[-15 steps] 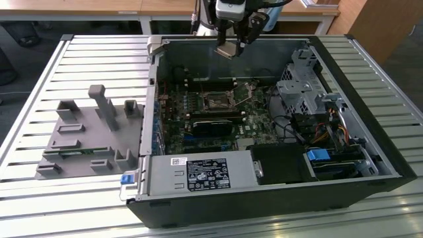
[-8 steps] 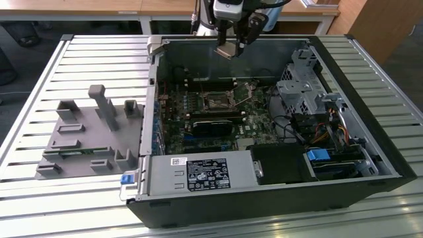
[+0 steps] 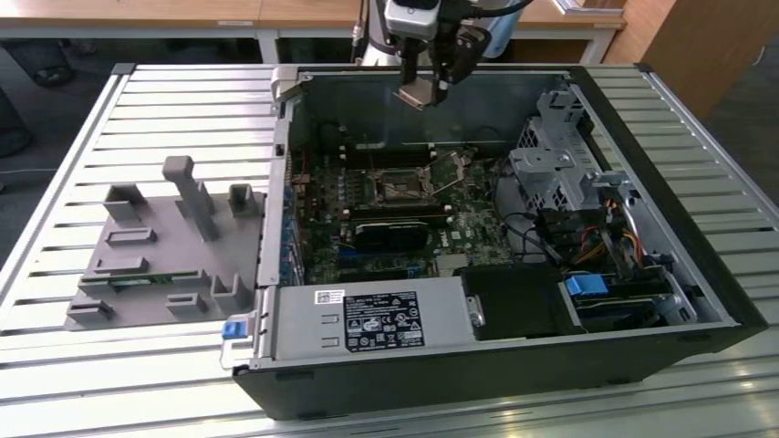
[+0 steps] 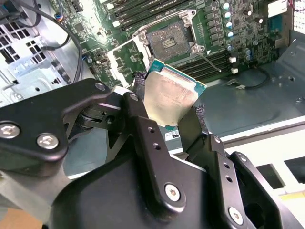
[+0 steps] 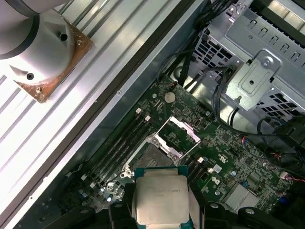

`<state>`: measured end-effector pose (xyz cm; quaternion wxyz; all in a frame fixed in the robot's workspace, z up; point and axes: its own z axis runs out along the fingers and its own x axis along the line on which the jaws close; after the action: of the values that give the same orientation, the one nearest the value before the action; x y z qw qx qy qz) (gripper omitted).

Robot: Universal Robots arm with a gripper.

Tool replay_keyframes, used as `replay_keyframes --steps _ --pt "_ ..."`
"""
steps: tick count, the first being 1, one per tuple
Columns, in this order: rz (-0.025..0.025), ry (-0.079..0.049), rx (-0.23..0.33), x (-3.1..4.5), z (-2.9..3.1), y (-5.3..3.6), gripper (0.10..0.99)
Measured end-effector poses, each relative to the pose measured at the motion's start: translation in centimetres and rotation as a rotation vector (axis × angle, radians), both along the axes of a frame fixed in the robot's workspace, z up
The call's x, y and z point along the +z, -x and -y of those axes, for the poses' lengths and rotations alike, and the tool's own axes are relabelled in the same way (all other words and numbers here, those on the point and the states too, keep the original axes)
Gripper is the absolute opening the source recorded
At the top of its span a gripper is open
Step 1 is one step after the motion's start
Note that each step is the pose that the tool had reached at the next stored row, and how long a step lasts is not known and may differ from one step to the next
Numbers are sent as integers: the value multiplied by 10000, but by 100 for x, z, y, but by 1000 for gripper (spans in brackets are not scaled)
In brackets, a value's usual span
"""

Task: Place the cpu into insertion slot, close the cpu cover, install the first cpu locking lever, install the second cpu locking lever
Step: 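Place the cpu into insertion slot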

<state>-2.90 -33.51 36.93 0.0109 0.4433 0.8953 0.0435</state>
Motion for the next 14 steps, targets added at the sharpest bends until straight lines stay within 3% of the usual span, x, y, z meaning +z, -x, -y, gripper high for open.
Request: replay_keyframes --steps 14 --pt "0 0 -933 -22 -36 17 529"
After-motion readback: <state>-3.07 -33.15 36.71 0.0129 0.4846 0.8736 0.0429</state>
